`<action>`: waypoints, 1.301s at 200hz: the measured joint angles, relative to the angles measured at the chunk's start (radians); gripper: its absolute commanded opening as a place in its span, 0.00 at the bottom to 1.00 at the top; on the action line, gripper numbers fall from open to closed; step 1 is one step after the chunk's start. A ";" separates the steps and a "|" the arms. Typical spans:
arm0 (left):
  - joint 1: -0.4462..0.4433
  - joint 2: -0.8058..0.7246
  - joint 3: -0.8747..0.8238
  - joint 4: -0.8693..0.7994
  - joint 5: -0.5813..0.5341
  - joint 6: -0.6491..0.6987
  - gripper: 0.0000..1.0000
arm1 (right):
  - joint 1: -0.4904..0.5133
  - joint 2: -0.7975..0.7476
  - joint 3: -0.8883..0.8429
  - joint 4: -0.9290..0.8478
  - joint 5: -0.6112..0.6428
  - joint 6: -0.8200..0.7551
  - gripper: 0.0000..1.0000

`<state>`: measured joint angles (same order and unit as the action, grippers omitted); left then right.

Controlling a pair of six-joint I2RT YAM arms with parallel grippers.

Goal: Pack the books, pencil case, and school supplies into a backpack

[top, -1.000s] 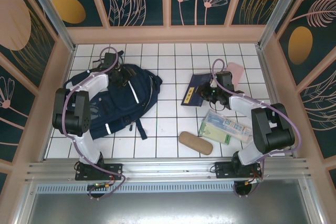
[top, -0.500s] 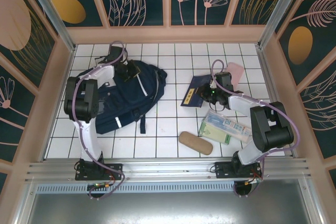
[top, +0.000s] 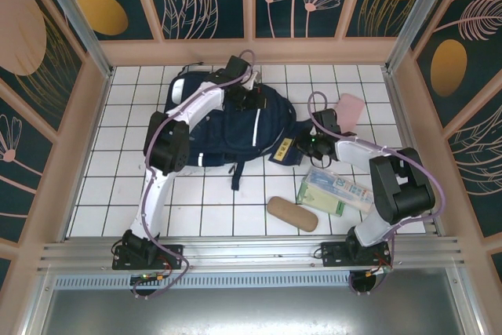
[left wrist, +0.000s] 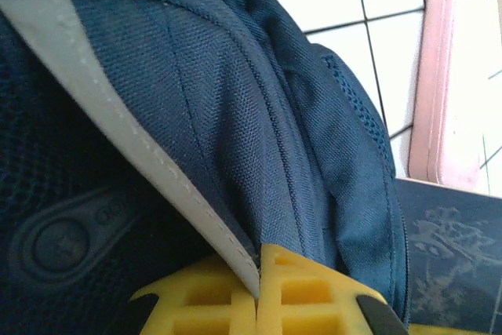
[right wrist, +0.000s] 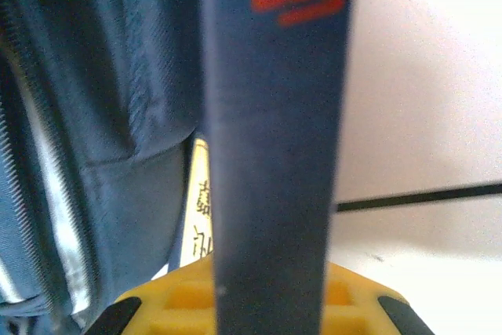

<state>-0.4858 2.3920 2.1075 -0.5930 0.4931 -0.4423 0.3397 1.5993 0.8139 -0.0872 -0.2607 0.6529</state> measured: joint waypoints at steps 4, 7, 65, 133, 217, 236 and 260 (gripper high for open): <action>0.000 -0.008 -0.009 -0.003 -0.001 0.006 0.00 | 0.010 -0.002 -0.002 -0.008 0.006 0.001 0.00; -0.001 -0.019 -0.023 -0.006 -0.002 0.014 0.00 | 0.020 -0.003 -0.002 -0.011 0.010 0.002 0.00; 0.029 -0.290 -0.352 -0.018 0.006 0.050 0.15 | 0.237 -0.133 -0.087 -0.026 0.004 0.080 0.00; 0.030 -0.351 -0.652 0.189 0.115 -0.003 0.34 | 0.241 -0.147 -0.123 -0.003 -0.018 0.120 0.00; 0.029 -0.356 -0.640 0.206 0.062 -0.019 0.10 | 0.242 -0.122 -0.124 0.024 -0.020 0.132 0.00; 0.029 -0.349 -0.617 0.172 0.025 0.008 0.00 | 0.242 -0.123 -0.124 0.024 -0.019 0.131 0.00; 0.027 -0.349 -0.604 0.149 -0.001 0.026 0.00 | 0.242 -0.127 -0.124 0.021 -0.013 0.130 0.00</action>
<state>-0.4583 2.0430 1.5032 -0.4438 0.4923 -0.4164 0.5816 1.4719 0.6895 -0.0666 -0.2733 0.7830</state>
